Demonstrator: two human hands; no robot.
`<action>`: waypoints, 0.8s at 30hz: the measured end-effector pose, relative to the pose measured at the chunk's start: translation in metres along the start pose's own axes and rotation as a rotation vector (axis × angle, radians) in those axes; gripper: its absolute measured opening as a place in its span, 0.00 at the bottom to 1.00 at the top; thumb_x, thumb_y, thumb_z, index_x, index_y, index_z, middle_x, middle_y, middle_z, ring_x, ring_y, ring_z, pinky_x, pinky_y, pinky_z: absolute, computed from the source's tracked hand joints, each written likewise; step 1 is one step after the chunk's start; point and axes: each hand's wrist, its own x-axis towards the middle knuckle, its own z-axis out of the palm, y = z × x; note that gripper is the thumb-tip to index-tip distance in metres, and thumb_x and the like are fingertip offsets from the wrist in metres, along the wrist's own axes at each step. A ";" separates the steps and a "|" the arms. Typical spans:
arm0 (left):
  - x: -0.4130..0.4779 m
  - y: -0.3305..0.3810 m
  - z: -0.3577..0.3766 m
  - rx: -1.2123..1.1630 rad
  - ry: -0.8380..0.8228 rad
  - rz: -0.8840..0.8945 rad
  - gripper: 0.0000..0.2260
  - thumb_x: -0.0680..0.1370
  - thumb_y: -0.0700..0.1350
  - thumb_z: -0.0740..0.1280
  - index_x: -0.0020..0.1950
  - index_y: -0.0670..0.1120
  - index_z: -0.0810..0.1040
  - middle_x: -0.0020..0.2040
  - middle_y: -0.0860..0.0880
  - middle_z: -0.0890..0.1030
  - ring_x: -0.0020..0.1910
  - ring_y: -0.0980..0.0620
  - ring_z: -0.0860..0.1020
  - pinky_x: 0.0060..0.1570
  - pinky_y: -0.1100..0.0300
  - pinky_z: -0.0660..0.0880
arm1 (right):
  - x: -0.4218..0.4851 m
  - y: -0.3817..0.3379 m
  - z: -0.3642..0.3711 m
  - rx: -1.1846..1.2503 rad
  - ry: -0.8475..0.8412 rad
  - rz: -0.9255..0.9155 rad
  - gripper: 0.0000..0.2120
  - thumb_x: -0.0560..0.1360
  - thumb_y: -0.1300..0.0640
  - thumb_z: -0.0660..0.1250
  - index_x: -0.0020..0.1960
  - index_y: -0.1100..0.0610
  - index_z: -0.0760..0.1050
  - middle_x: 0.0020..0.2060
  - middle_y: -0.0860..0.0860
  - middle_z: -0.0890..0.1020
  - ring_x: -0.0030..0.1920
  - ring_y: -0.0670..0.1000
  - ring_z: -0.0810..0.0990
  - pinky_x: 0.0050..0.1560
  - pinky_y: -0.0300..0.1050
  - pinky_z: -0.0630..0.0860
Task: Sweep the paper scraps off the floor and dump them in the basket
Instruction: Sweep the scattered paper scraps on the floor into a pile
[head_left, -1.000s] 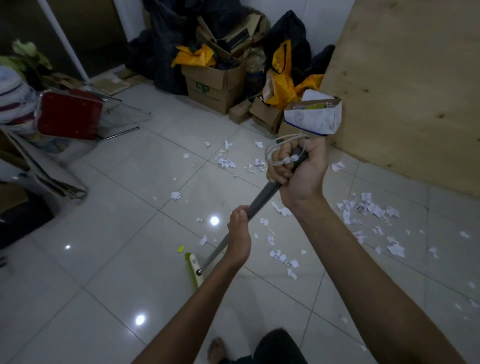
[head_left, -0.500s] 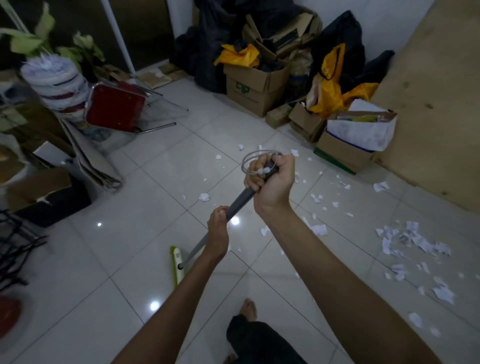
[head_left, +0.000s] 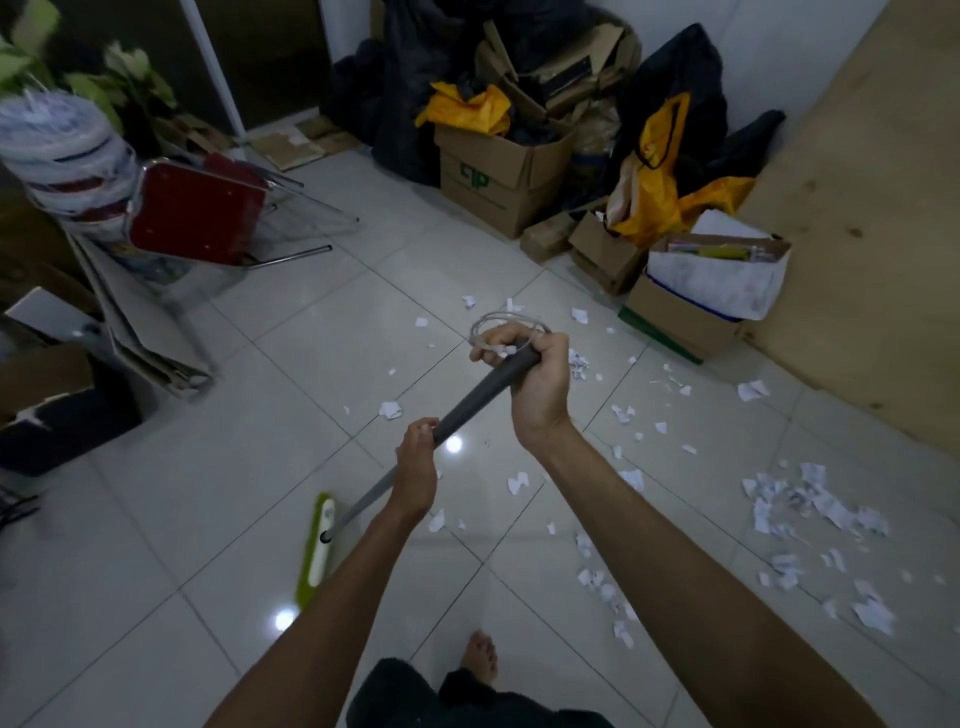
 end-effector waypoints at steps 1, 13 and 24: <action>-0.001 0.000 0.004 0.008 -0.017 -0.013 0.19 0.80 0.52 0.46 0.57 0.43 0.70 0.53 0.44 0.73 0.53 0.49 0.70 0.55 0.57 0.68 | 0.001 0.000 -0.005 -0.011 -0.001 0.000 0.19 0.68 0.53 0.51 0.31 0.59 0.77 0.30 0.51 0.81 0.37 0.52 0.81 0.54 0.51 0.73; 0.007 -0.005 0.051 0.106 -0.113 -0.095 0.13 0.83 0.47 0.49 0.45 0.54 0.71 0.48 0.46 0.75 0.53 0.47 0.72 0.59 0.49 0.68 | 0.018 -0.014 -0.065 0.131 0.215 -0.027 0.29 0.72 0.40 0.49 0.67 0.52 0.71 0.63 0.57 0.78 0.62 0.60 0.76 0.67 0.61 0.66; 0.011 -0.008 0.043 0.076 -0.081 -0.069 0.12 0.81 0.51 0.48 0.46 0.56 0.70 0.45 0.48 0.74 0.51 0.47 0.72 0.55 0.50 0.69 | 0.020 -0.013 -0.053 -0.071 0.057 -0.035 0.19 0.73 0.57 0.58 0.23 0.56 0.70 0.22 0.54 0.75 0.30 0.58 0.80 0.51 0.62 0.75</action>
